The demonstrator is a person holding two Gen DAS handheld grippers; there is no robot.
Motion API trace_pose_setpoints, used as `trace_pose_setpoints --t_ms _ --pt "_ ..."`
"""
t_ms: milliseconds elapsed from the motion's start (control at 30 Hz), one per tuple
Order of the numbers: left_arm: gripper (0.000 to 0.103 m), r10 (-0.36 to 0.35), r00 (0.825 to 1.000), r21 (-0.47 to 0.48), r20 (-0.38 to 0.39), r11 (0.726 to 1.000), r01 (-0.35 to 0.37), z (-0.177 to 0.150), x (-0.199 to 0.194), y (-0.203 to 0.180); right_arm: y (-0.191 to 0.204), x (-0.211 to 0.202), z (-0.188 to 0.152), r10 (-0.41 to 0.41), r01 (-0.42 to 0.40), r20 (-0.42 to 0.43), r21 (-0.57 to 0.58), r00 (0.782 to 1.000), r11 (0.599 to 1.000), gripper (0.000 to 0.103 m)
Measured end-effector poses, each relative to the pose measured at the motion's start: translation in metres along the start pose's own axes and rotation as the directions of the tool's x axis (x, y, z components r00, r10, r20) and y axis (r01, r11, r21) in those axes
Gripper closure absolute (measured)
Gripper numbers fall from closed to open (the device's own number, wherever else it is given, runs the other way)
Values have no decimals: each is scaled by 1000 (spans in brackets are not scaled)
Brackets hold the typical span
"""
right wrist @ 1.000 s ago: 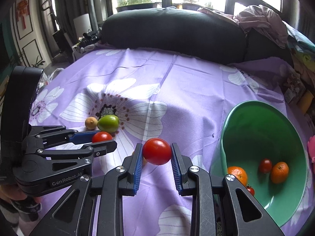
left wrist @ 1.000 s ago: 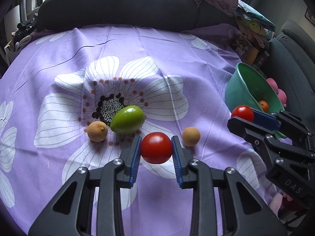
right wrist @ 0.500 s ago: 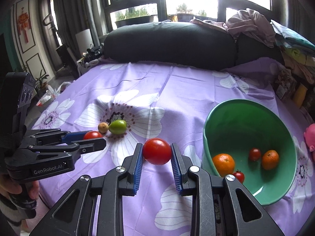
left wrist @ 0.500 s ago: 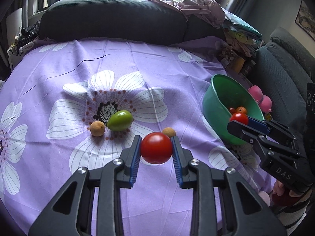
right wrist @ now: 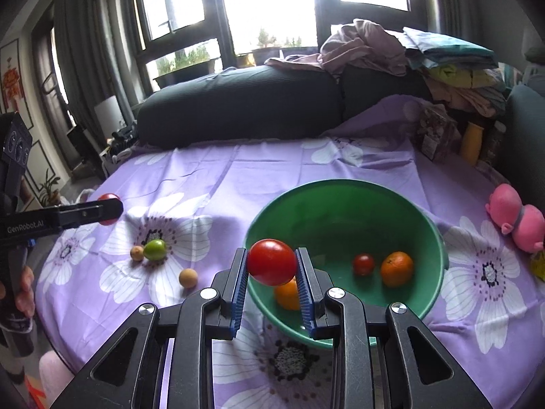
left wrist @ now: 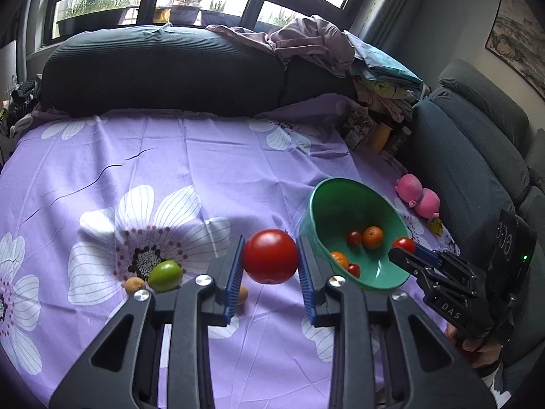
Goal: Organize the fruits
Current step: 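Carry both tomatoes into the green bowl and open both tools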
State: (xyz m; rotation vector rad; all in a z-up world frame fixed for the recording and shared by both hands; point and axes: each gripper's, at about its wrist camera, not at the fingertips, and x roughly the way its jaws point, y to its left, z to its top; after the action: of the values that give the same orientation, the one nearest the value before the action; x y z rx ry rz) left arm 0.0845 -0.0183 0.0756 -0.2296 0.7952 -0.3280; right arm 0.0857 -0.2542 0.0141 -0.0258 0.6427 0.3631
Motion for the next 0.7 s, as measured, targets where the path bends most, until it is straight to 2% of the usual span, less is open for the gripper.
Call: trace_pose_setpoints --t_ms 133,367,533,700 --pt "73 -35 999 45 -20 998 36 5 18 -26 -22 1 -3 -23 23 1 43 1000 999 74" --pt "73 -89 988 111 -126 989 103 1 73 -69 -45 6 -10 -45 46 -17 85 999 995 74" --pt "73 -81 976 159 -201 981 114 -11 107 -90 -54 10 -16 -53 56 -38 100 998 993 73" --pt "73 -59 970 189 -237 976 106 -18 125 -98 -60 16 -20 -58 64 -64 107 996 992 73"
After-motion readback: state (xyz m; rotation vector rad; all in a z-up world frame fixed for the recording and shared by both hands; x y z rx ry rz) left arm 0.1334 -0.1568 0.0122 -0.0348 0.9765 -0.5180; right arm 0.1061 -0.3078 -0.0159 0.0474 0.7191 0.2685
